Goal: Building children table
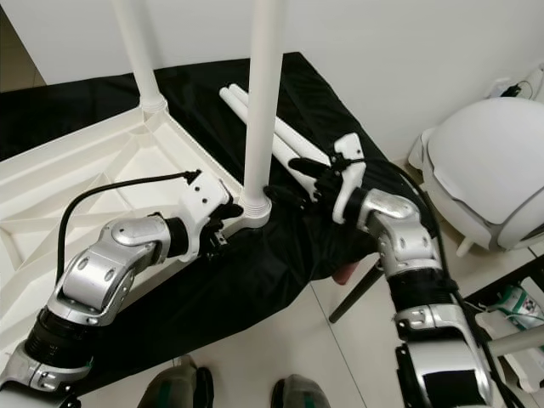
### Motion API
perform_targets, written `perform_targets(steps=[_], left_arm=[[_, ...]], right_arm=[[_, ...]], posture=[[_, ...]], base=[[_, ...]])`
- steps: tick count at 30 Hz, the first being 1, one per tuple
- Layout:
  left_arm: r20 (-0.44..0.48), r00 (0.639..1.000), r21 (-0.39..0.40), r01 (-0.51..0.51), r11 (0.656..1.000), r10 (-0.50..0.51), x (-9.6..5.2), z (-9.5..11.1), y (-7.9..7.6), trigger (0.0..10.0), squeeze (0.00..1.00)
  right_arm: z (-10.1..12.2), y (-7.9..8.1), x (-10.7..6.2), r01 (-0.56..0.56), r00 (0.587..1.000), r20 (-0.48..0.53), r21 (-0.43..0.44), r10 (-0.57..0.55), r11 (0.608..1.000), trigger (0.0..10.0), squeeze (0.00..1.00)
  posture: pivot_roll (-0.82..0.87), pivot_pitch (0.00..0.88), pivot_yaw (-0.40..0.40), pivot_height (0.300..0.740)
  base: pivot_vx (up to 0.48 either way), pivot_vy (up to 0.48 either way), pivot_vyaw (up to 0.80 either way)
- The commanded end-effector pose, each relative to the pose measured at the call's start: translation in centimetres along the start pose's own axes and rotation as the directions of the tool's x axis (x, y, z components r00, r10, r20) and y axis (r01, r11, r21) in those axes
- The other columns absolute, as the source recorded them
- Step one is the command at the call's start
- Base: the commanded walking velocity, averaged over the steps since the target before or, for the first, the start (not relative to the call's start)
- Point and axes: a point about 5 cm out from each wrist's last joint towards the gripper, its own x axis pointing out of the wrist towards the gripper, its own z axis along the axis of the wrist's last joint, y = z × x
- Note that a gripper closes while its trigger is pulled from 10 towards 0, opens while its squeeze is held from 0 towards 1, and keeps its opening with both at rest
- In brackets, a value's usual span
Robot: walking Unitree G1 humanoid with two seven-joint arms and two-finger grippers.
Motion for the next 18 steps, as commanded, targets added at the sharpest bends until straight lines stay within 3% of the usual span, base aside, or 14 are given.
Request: perform_targets(steps=[1,11,18], left_arm=[[0.011,0.997,-0.004,-0.075,0.997,0.075,-0.1,0.4,0.5,10.0,0.00],[0.024,0.992,-0.018,-0.122,0.992,0.122,-0.2,0.5,0.4,10.0,0.00],[0.019,0.989,-0.036,-0.149,0.988,0.150,-0.4,0.3,0.6,10.0,0.00]], right_arm=[[0.1,0.1,0.7,-0.016,1.000,0.008,0.001,0.016,1.000,10.0,0.00],[-0.5,0.8,2.4,-0.136,0.990,-0.027,0.017,0.137,0.991,10.0,0.00],[-0.5,0.7,3.0,-0.141,0.990,-0.024,0.000,0.141,0.990,10.0,0.00]], posture=[[0.00,0.000,-0.038,0.740],[0.04,0.000,-0.069,0.740],[0.05,0.000,-0.074,0.740]], base=[[0.000,0.000,0.00],[0.000,0.000,0.00],[0.000,0.000,0.00]])
